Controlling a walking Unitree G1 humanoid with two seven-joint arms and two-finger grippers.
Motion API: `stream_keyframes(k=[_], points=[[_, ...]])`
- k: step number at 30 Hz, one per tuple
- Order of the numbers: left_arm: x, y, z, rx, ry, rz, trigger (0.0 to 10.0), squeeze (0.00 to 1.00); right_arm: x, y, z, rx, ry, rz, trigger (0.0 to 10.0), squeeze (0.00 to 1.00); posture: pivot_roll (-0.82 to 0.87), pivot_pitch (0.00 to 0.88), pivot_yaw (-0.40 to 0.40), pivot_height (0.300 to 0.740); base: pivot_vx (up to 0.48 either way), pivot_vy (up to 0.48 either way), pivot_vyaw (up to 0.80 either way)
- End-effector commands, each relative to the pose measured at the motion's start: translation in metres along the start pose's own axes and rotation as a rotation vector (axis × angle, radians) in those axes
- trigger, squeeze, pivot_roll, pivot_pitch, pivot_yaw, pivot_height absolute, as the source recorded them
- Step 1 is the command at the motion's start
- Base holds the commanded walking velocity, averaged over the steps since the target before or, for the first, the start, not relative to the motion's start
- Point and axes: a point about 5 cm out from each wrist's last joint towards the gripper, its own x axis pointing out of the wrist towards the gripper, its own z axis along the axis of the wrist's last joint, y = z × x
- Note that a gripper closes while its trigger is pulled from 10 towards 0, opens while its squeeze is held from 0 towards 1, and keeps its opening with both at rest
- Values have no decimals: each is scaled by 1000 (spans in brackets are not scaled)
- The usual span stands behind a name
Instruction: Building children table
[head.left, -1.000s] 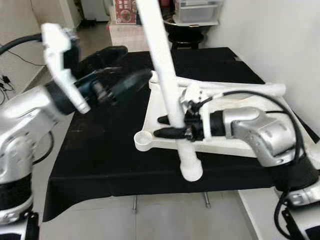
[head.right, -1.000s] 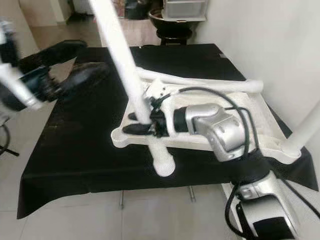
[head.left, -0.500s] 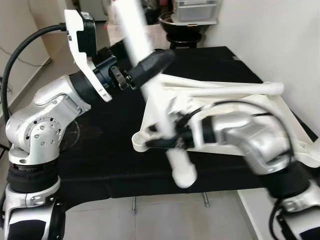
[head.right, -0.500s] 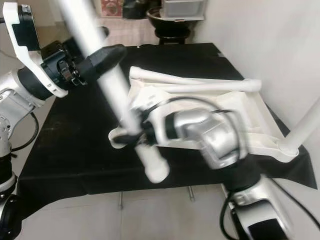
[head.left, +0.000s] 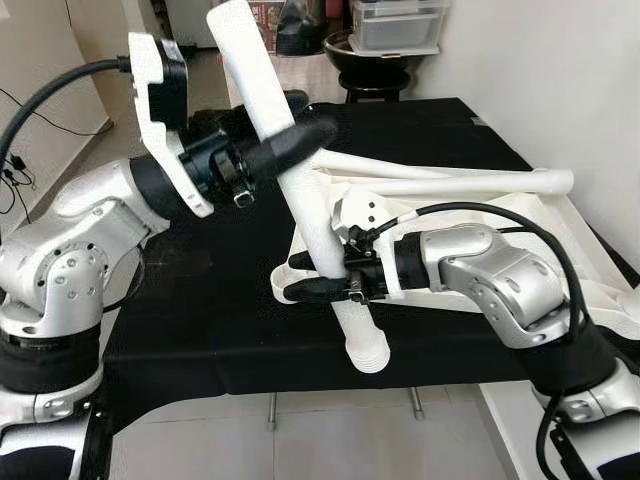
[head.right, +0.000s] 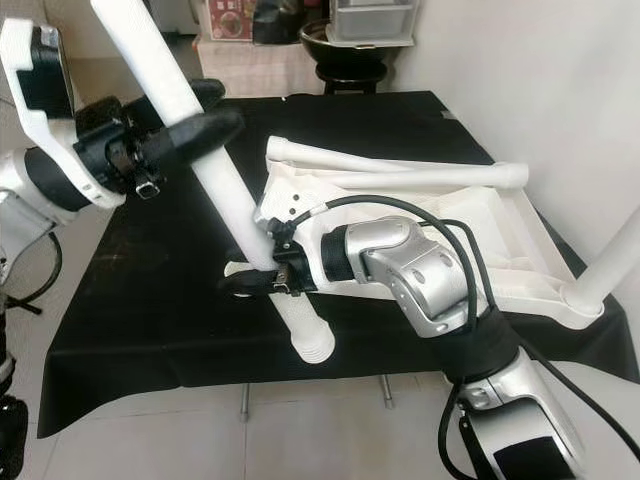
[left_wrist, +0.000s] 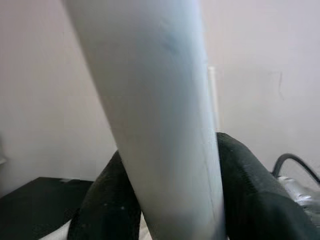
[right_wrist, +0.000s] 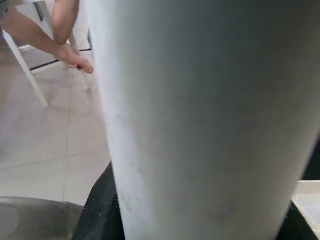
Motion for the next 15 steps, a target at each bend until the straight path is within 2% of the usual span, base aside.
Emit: stream_keyframes(k=[1,4,5,13,14,15], points=[[1,-1,4,18,-2,-1,0,0,-1,-3,6,-12,-12,-9,0,0,-115,67,10,740,0,0,0],[2,-2,5,11,-3,-9,0,0,-1,-5,6,-10,-13,-26,0,0,-115,66,11,740,0,0,0],[2,-2,6,12,3,-16,0,0,0,-12,7,-6,-21,-67,0,0,-112,62,11,740,0,0,0],[2,3,9,40,19,-10,0,0,4,-19,7,0,-43,-120,0,0,-107,59,13,740,0,0,0],[4,6,12,50,23,-7,0,0,6,-21,7,-8,-49,-143,8392,0,-104,58,15,740,0,0,0],[4,6,12,50,23,-7,0,0,6,-21,7,-8,-49,-143,8392,0,-104,58,15,740,0,0,0]])
